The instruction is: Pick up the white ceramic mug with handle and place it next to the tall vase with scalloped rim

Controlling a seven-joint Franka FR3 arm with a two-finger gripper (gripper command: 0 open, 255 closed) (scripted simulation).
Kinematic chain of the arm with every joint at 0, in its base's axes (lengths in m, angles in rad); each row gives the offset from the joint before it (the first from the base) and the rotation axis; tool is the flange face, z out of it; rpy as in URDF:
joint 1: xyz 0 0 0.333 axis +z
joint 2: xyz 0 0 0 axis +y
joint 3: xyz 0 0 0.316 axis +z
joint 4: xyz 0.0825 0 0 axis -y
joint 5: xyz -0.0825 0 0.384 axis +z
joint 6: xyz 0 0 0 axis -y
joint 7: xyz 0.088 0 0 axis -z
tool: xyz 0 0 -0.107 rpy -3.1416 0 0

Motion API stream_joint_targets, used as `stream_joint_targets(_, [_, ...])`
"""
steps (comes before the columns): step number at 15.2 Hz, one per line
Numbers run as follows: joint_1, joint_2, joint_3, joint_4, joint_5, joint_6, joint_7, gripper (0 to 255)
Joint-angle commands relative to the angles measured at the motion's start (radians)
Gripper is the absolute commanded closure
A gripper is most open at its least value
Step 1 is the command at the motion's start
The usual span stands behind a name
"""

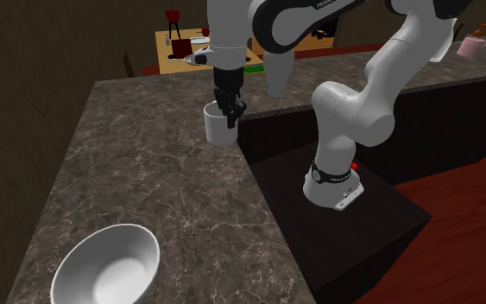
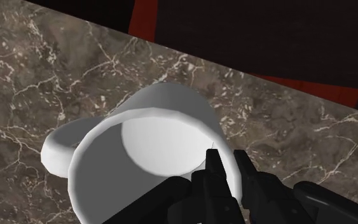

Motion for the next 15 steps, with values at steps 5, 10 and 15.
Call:
stream_joint_targets(5, [0.007, -0.011, 0.019, 0.075, 0.017, -0.086, -0.001, 255])
stream_joint_targets(10, [0.013, -0.013, 0.033, 0.140, 0.030, -0.153, -0.003, 255])
stream_joint_targets(15, [0.018, -0.009, 0.045, 0.209, 0.042, -0.217, -0.006, 255])
